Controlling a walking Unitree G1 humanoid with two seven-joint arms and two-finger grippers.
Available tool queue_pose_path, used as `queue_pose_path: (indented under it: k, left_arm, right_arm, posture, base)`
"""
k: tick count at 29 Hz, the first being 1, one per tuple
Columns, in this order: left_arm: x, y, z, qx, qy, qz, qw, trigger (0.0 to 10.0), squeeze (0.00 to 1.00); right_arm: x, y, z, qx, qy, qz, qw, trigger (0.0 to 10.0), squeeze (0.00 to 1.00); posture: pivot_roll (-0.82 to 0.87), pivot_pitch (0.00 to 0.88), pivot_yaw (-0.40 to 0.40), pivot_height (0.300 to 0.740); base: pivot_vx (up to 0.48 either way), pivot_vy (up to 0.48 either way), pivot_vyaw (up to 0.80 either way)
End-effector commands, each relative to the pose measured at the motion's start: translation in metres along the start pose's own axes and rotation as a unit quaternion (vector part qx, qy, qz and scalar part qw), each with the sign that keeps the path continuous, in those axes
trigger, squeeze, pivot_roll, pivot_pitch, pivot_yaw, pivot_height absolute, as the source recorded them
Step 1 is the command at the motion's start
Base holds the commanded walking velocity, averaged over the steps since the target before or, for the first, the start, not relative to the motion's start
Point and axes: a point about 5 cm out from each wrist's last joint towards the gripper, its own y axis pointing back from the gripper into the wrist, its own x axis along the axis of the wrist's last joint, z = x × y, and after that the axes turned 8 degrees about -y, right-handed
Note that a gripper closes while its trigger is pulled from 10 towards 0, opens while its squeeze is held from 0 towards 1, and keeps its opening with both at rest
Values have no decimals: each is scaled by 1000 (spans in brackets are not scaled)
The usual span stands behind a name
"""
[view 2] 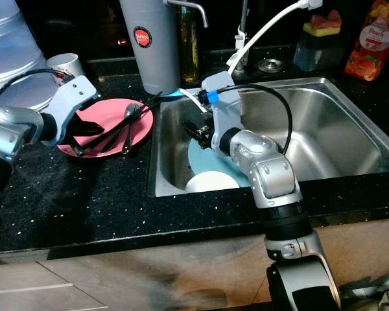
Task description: Kitchen organization
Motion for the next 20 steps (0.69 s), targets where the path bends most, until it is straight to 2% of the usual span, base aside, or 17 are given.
queue_pose_path:
  k: [1, 9, 10, 11, 12, 13, 14, 20]
  left_arm:
    - [5, 11, -12, 23, -13, 2, 1000, 0, 0]
    - [14, 27, -29, 60, 0, 21, 998, 0, 0]
    - [14, 27, -29, 60, 5, 22, 998, 0, 0]
    - [11, 24, -21, 26, 9, 21, 999, 0, 0]
    - [10, 22, -14, -3, 13, 23, 1000, 10000, 0]
    - [9, 20, -7, -32, 18, 26, 999, 10000, 0]
    - [9, 20, -7, -29, 22, 28, 999, 10000, 1000]
    - [10, 19, -9, -18, 21, 26, 999, 10000, 1000]
  right_arm:
    - [4, -1, -3, 8, 3, 3, 1000, 10000, 0]
    - [5, -2, -2, 7, 2, 5, 1000, 10000, 0]
    - [5, -2, -2, 7, 2, 5, 1000, 10000, 0]
    - [5, -2, -2, 7, 2, 4, 1000, 10000, 0]
    - [4, -2, -3, 8, 1, 4, 1000, 10000, 0]
    - [4, -2, -3, 8, 1, 4, 1000, 10000, 0]
    - [4, -2, -3, 8, 1, 4, 1000, 10000, 0]
    - [4, -2, -2, 8, 2, 3, 1000, 10000, 0]
  posture:
    - [19, 30, 47, 740]
    - [20, 27, 49, 740]
    - [20, 27, 49, 740]
    - [22, 27, 49, 740]
    - [21, 28, 50, 740]
    - [21, 28, 50, 740]
    - [21, 28, 50, 740]
    - [20, 29, 48, 740]
  base:
    - [0, 0, 0]
    - [0, 0, 0]
    - [0, 0, 0]
    - [0, 0, 0]
    - [0, 0, 0]
    - [0, 0, 0]
    - [0, 0, 0]
    - [0, 0, 0]
